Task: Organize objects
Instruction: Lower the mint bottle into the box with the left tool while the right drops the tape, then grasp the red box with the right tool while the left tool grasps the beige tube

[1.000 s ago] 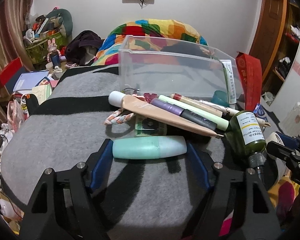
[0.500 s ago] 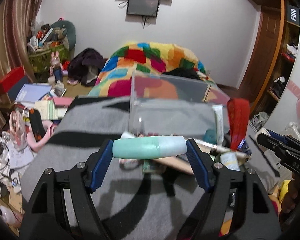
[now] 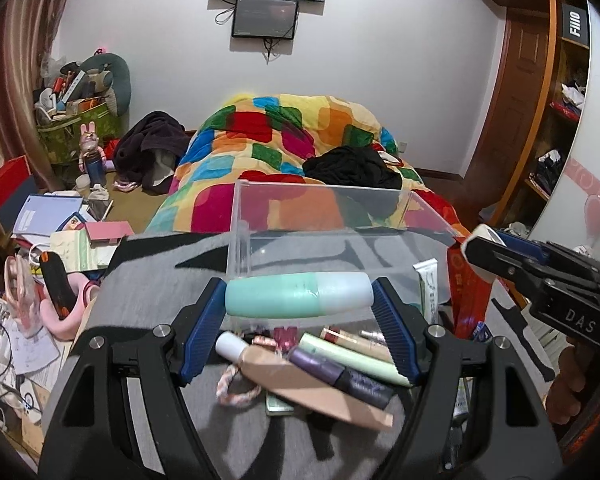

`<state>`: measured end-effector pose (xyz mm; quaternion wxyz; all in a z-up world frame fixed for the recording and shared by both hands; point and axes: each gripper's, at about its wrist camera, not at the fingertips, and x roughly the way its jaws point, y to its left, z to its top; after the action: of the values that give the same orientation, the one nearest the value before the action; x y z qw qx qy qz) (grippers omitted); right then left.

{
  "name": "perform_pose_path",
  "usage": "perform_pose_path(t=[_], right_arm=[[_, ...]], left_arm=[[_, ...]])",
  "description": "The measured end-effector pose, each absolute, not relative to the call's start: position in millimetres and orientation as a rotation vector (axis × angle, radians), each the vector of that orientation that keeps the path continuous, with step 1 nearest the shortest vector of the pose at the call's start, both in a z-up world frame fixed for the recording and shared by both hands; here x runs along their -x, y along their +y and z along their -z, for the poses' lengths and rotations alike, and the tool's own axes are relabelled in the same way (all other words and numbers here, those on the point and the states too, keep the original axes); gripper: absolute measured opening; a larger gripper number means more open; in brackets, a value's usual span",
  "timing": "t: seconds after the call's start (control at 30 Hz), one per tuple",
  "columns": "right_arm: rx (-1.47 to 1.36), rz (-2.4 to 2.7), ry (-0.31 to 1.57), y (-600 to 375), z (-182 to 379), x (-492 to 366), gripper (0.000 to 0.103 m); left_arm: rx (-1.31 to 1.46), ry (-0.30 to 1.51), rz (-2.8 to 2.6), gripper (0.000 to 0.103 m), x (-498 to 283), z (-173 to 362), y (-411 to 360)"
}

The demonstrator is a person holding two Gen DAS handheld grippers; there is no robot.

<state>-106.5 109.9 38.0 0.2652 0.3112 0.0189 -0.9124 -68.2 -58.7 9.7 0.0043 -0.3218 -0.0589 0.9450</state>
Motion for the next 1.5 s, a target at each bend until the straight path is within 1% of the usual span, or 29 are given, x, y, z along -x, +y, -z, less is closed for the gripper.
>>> perform_pose_path(t=[0.23, 0.47, 0.77, 0.93, 1.03, 1.1, 1.17, 1.27, 1.33, 1.5], right_arm=[[-0.919, 2.412, 0.075, 84.7, -33.2, 138.9, 0.036], [-1.02, 2.406, 0.109, 69.4, -17.5, 162.4, 0.036], [-1.046, 2.402, 0.135, 67.2, -17.9, 167.1, 0.038], [-1.043, 2.387, 0.095, 72.7, -20.1, 166.8, 0.052], [-1.027, 2.376, 0.069, 77.3, -23.9, 161.6, 0.054], [-1.008, 2.389, 0.084, 78.3, -26.5, 156.5, 0.055], [-0.982, 2.4, 0.101, 79.8, -30.6, 149.7, 0.055], [-0.923, 2.423, 0.123, 84.0, -39.5, 135.9, 0.06], [-0.886, 2.444, 0.14, 87.0, -44.2, 127.3, 0.065], [-0.822, 2.494, 0.162, 100.2, -47.7, 107.9, 0.072]], left_arm=[[1.085, -0.154, -2.919, 0.073, 99.5, -9.4, -56.9], [1.204, -0.13, -2.864, 0.073, 131.1, 4.3, -57.4], [1.232, -0.124, -2.845, 0.073, 136.7, 8.2, -56.4], [1.221, -0.14, -2.853, 0.074, 133.2, 2.3, -60.2], [1.2, -0.149, -2.867, 0.075, 128.1, -2.7, -61.9], [1.182, -0.146, -2.88, 0.077, 122.8, -6.4, -61.7], [1.163, -0.14, -2.896, 0.083, 116.8, -9.9, -61.5], [1.137, -0.13, -2.918, 0.091, 106.9, -12.9, -61.4], [1.138, -0.137, -2.922, 0.093, 100.5, -12.0, -62.0], [1.195, -0.185, -2.896, 0.095, 86.3, 1.1, -61.8]])
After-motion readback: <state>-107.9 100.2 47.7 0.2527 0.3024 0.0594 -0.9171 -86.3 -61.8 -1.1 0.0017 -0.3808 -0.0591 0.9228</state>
